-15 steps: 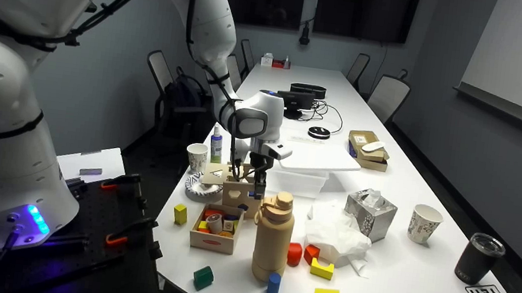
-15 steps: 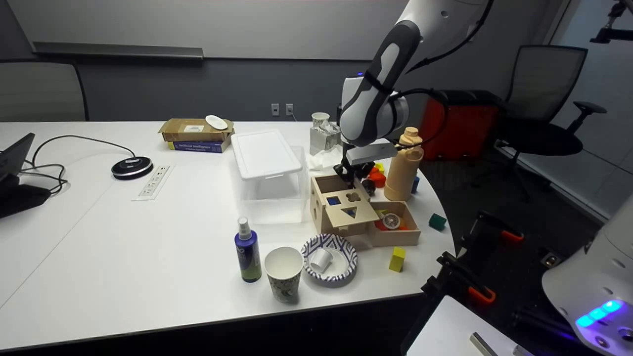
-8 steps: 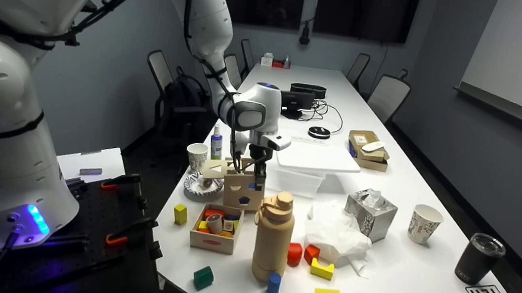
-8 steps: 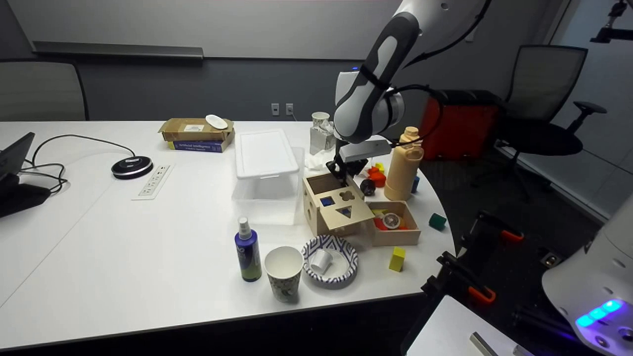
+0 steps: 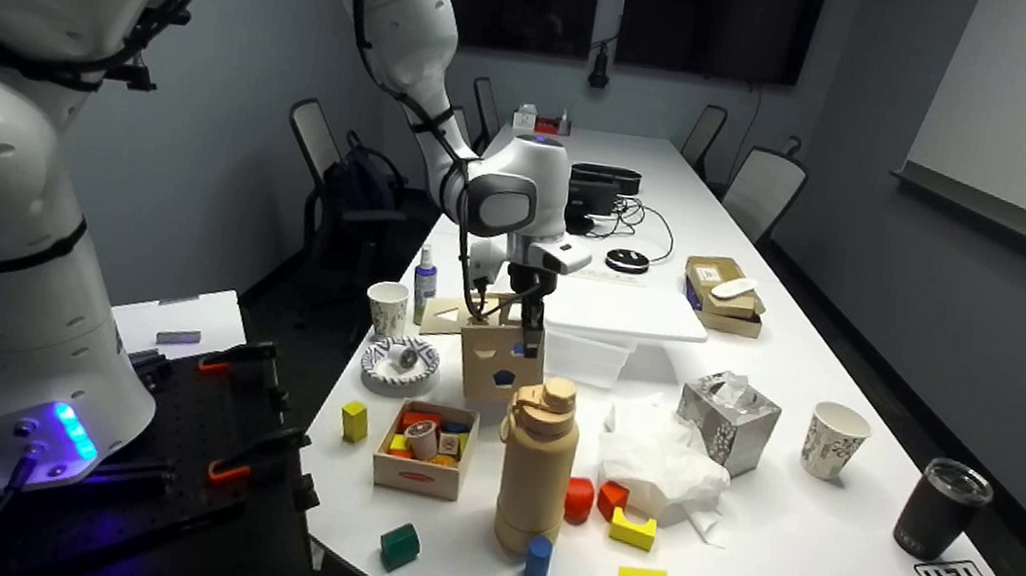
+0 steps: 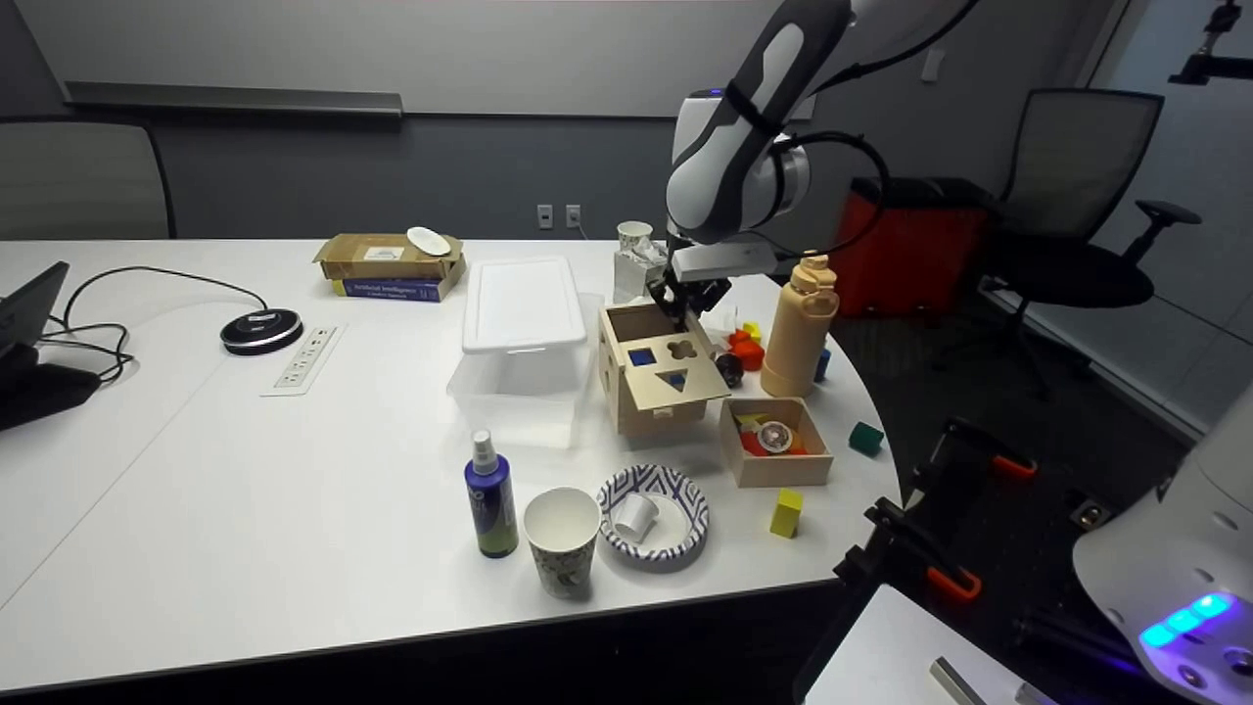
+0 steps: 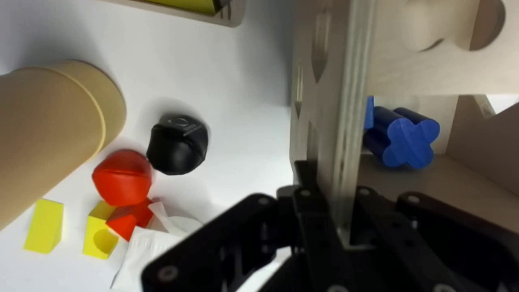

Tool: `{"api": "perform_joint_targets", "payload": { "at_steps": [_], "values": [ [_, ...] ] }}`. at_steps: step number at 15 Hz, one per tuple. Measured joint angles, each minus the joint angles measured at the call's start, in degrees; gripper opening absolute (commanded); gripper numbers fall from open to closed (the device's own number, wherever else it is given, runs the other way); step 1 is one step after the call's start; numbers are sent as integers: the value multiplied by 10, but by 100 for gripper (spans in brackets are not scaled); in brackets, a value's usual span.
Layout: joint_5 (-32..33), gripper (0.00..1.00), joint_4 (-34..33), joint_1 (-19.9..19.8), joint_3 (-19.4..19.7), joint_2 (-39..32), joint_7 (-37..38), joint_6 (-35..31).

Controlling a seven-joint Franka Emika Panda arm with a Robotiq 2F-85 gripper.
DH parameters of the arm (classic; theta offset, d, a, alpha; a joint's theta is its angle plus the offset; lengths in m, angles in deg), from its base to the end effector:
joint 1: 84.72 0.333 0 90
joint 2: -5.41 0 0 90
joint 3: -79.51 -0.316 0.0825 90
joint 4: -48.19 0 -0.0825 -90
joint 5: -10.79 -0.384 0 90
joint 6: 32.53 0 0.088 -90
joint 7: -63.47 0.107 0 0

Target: Move the wooden box to the right

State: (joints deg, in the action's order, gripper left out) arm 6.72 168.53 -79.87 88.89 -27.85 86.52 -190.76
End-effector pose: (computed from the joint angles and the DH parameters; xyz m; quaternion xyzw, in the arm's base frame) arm 0.5825 -0.0501 0.1497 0.9655 -0.2547 0.0494 0.0218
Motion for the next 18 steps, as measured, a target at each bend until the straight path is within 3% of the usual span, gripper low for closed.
{"api": "perform_joint_targets", "payload": {
  "at_steps": [9, 18],
  "values": [
    [-34, 4, -9, -30, 14, 4, 13, 9],
    [-63, 4, -103, -67, 13, -55, 15, 45]
  ]
}}
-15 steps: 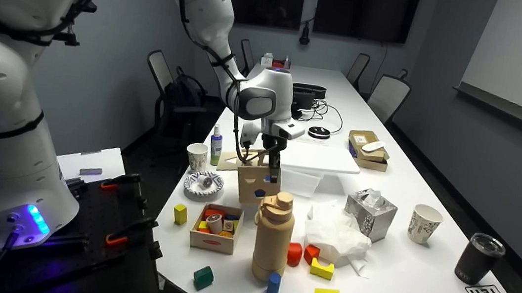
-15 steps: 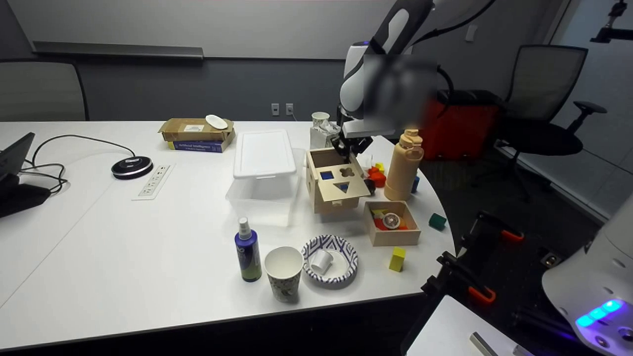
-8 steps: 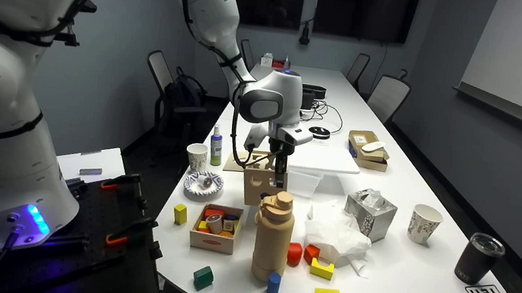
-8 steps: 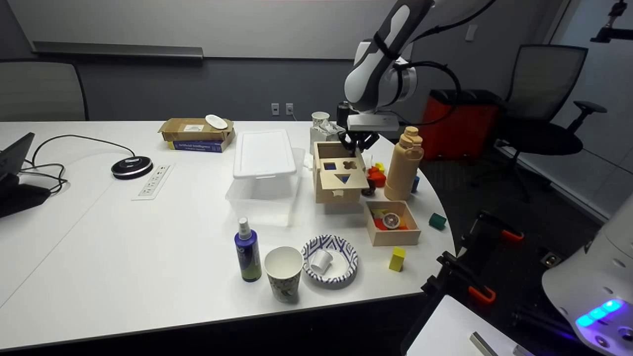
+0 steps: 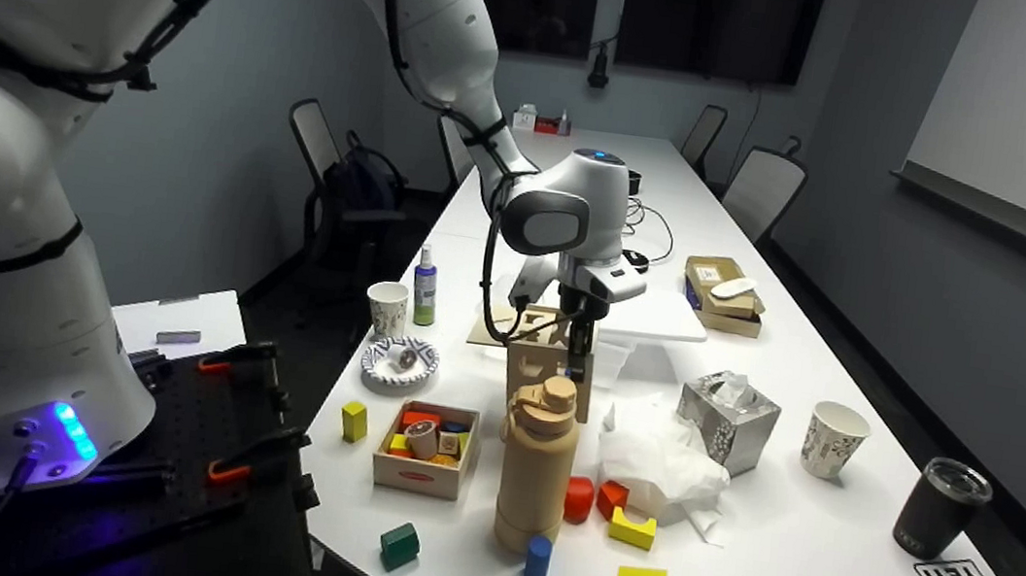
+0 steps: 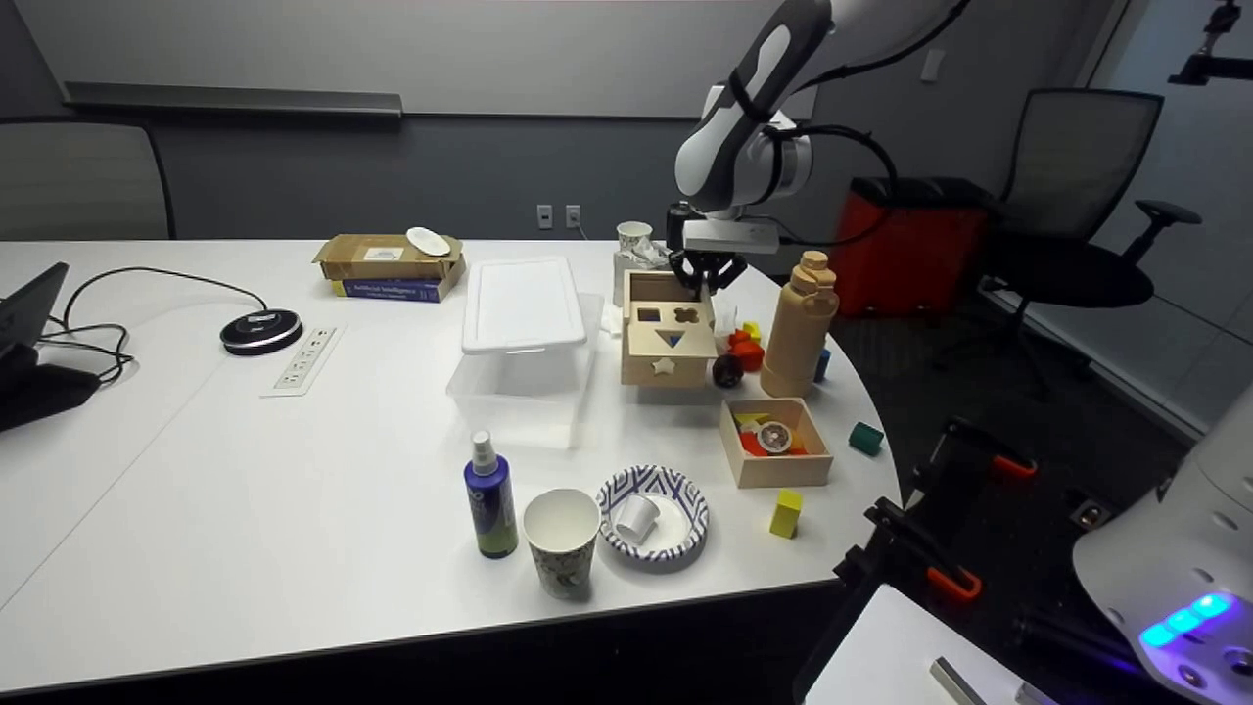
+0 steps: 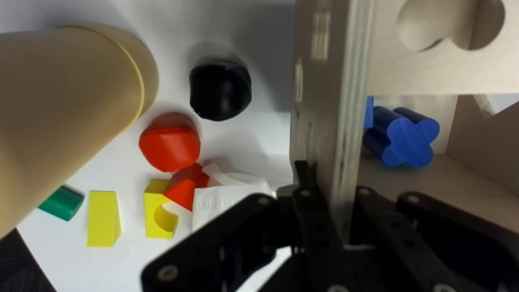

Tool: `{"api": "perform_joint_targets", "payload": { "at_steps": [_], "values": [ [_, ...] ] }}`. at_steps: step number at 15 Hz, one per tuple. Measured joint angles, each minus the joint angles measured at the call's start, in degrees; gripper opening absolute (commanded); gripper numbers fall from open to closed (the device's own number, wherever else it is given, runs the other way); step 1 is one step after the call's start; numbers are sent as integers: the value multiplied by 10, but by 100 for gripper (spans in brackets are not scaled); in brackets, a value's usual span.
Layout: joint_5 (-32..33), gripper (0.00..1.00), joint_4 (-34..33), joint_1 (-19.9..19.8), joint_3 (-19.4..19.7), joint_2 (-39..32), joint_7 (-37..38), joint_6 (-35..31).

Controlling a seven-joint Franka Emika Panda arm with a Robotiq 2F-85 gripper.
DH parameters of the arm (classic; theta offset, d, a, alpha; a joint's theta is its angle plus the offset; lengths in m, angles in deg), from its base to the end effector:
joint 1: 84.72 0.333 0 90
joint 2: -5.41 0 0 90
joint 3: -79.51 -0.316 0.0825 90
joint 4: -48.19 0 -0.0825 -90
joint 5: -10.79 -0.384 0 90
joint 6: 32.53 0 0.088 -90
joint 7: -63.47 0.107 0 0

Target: Move the wooden box to the right

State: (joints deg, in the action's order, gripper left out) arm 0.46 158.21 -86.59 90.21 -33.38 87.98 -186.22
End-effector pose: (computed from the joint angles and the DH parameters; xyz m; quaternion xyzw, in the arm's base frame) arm 0.6148 -0.1387 0.1498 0.9276 -0.3698 0.0526 0.0079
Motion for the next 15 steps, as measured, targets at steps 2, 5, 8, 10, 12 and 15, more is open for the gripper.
{"api": "perform_joint_targets", "payload": {
  "at_steps": [2, 5, 8, 10, 12, 15],
  "values": [
    [-1, 4, -22, -1, 0, -25, 7, 0],
    [-12, 4, -58, -3, 0, -62, 8, 0],
    [-28, 4, -94, -9, -5, -91, 9, 2],
    [-32, 41, -118, -13, -7, -104, 12, 12],
    [-32, 54, -138, -14, -10, -110, 14, 40],
    [-32, 77, -162, -13, -12, -111, 14, 86]
  ]
}}
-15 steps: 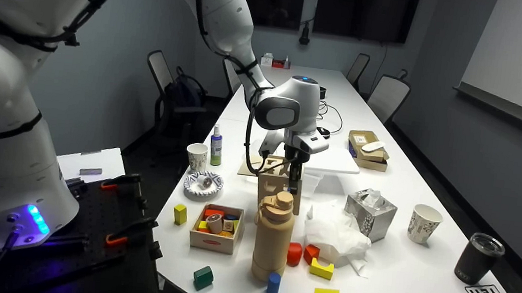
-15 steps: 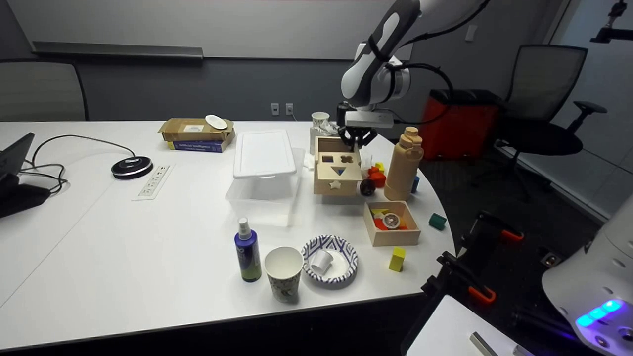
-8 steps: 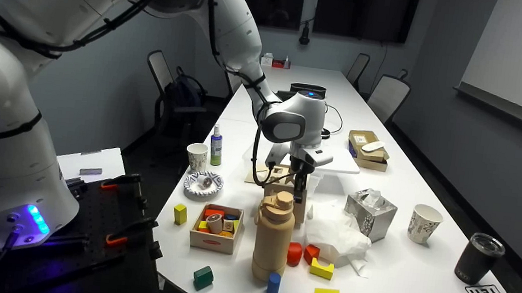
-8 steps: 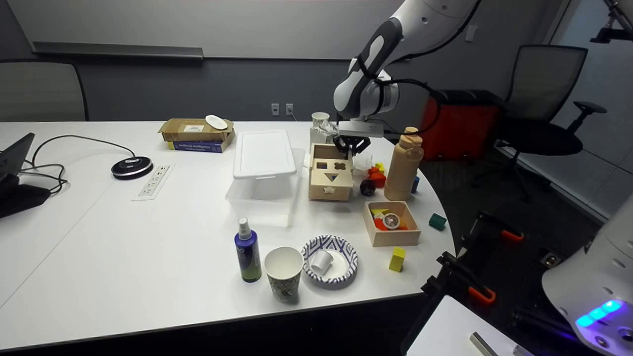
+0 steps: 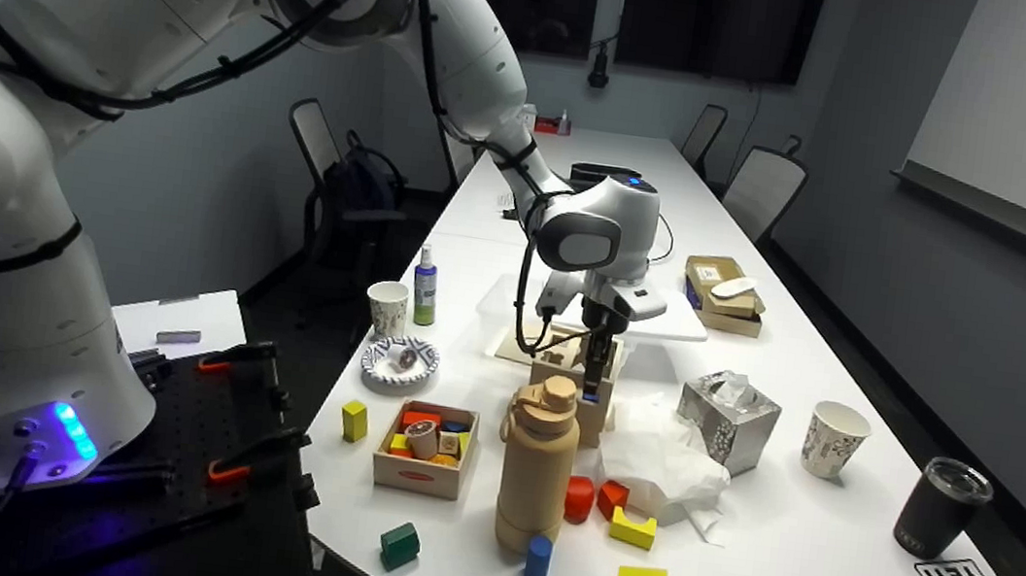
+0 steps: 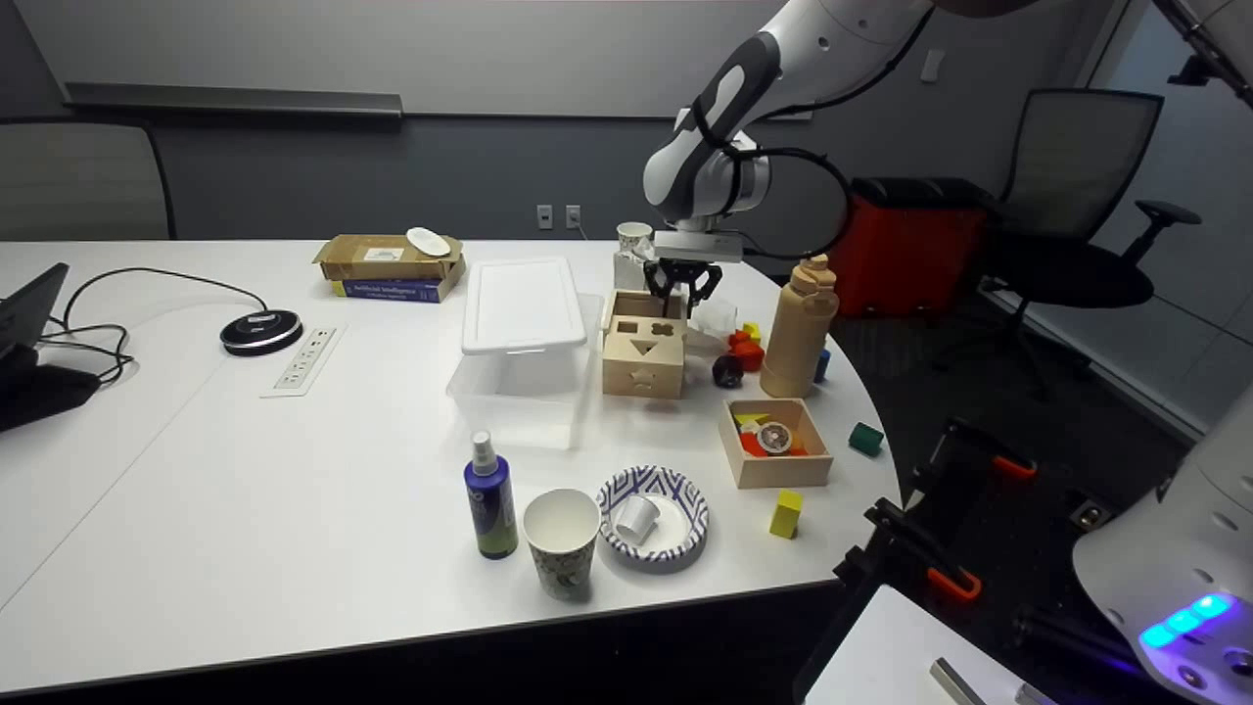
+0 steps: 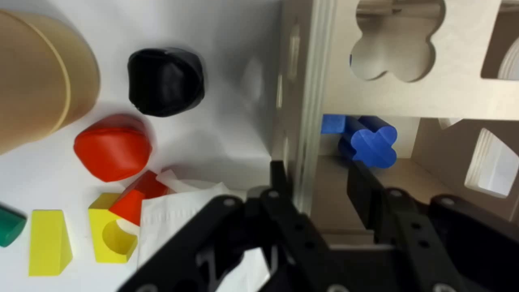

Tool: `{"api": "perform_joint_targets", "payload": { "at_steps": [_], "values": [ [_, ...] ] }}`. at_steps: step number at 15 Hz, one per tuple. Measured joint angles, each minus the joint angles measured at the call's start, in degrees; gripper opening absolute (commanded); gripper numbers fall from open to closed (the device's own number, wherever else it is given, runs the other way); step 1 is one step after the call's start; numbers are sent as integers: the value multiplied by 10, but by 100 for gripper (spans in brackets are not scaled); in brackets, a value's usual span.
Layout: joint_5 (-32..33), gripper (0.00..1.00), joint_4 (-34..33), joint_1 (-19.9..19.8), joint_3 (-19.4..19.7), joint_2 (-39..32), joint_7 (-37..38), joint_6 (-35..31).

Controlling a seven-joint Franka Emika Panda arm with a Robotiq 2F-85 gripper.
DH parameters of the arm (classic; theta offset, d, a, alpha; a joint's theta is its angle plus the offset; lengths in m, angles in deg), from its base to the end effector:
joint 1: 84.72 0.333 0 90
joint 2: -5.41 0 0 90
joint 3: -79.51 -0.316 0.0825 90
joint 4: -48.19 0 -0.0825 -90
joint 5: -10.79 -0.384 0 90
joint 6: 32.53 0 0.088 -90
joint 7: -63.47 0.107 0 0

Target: Move the wooden box to the right

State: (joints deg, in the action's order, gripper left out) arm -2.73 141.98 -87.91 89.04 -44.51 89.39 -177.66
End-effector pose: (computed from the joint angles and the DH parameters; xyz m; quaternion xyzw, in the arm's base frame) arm 0.6666 -0.1408 0.1144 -0.9199 0.3915 -0.0207 0.0087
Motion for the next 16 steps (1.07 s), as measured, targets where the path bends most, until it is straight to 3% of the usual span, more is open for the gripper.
{"api": "perform_joint_targets", "payload": {
  "at_steps": [3, 4, 10, 16],
  "values": [
    [0, 98, -17, 3, -1, 1, 0, 30],
    [2, 100, -20, 5, 0, 3, 2, 36],
    [22, 100, 17, 44, 5, 64, 14, 58],
    [46, 100, 179, 94, 1, 214, 22, 58]
  ]
}}
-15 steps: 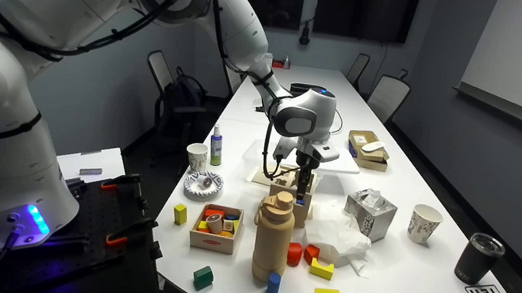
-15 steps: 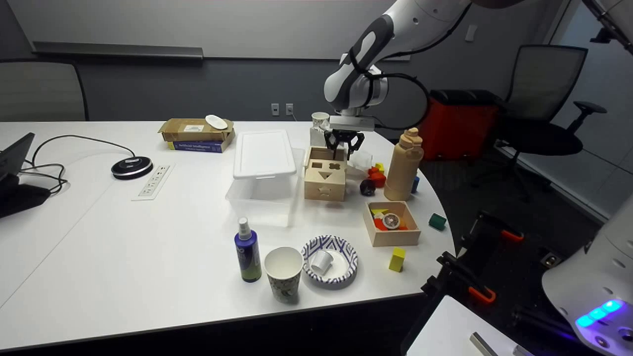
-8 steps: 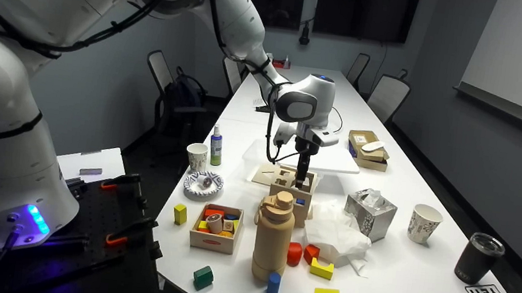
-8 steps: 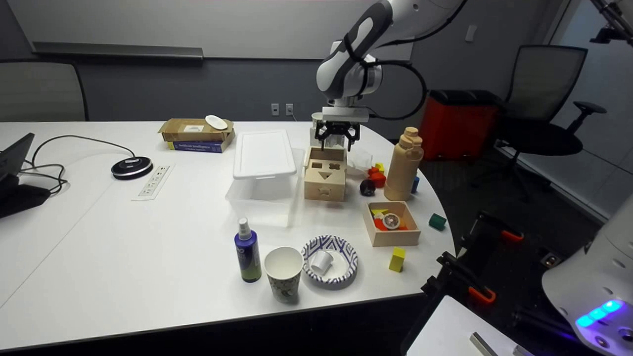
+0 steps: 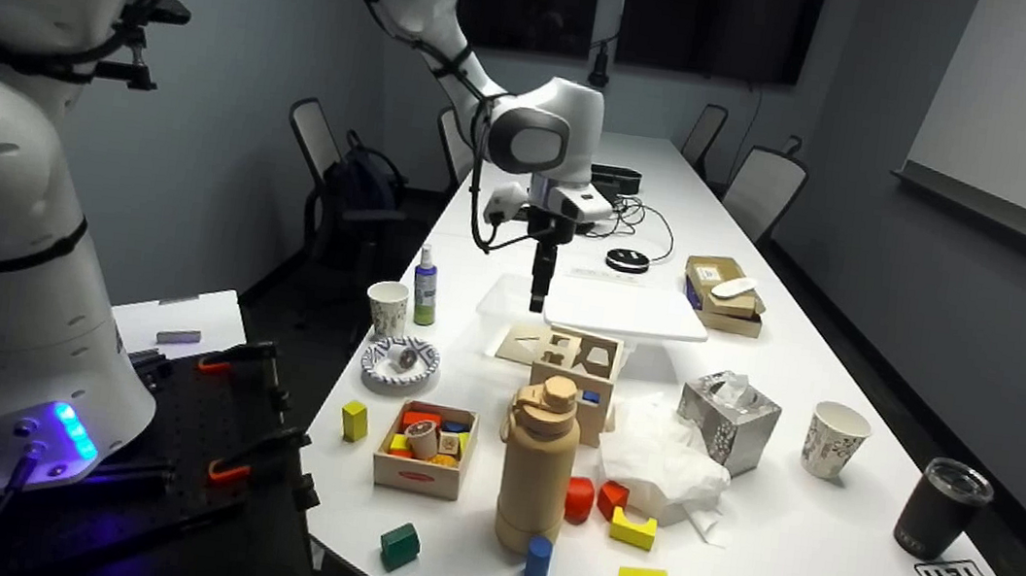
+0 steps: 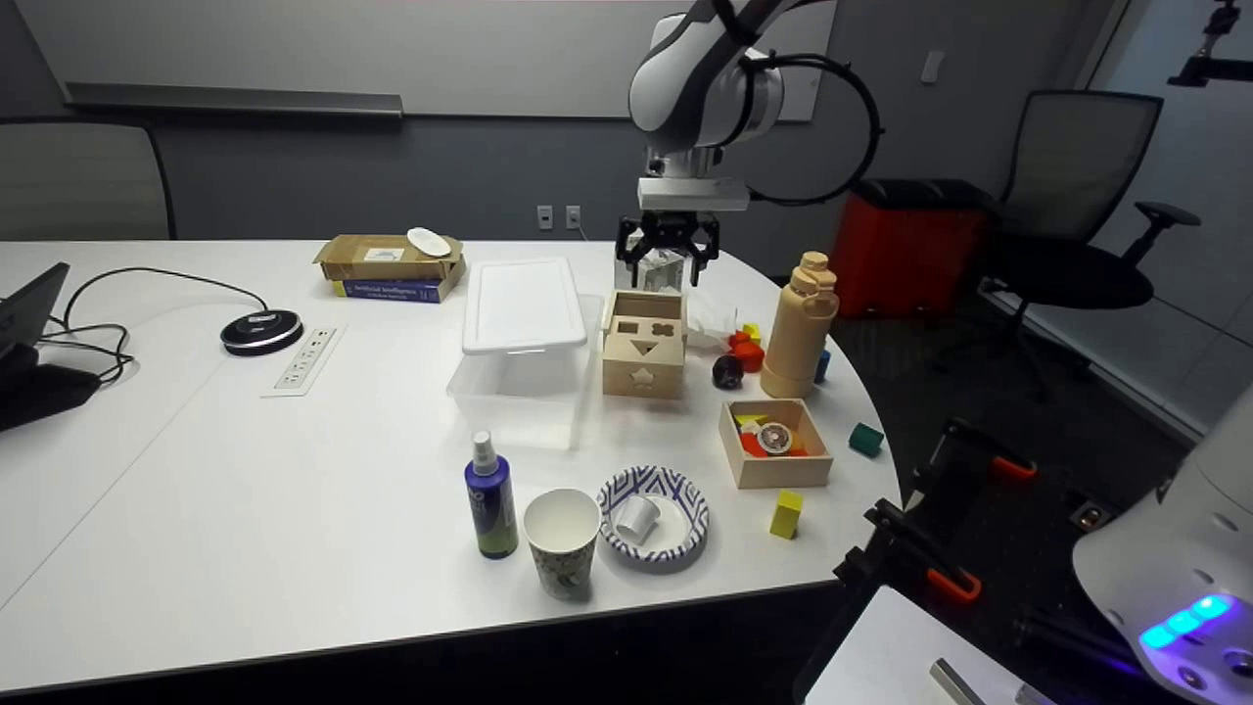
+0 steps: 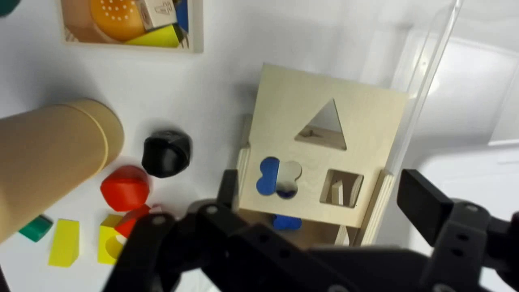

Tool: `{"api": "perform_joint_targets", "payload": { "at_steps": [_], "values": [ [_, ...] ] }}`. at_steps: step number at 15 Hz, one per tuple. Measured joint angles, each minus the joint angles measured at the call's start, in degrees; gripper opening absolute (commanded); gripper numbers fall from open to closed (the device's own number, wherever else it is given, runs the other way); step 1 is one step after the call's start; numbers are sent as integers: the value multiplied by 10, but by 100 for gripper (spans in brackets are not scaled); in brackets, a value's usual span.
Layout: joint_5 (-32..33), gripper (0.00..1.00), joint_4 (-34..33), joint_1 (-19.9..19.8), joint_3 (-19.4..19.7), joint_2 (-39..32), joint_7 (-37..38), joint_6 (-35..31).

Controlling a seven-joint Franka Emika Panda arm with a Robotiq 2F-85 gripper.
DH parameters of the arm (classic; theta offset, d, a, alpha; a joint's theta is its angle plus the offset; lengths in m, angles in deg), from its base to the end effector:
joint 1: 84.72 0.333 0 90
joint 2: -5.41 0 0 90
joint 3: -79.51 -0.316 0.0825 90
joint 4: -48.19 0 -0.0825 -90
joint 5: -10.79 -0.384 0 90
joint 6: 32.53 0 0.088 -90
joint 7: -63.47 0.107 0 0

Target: Move the wooden box to the right

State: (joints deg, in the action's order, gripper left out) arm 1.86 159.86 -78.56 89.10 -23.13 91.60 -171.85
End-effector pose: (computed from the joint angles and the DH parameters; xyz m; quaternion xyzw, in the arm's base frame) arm 0.6188 -0.0329 0.2245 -0.9476 0.3192 0.0048 0.0099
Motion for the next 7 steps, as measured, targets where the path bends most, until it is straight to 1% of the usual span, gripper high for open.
{"api": "perform_joint_targets", "payload": {
  "at_steps": [4, 7],
  "values": [
    [28, 100, 102, 18, -7, 81, 14, 0],
    [48, 100, 152, 19, -15, 117, 25, 0]
  ]
}}
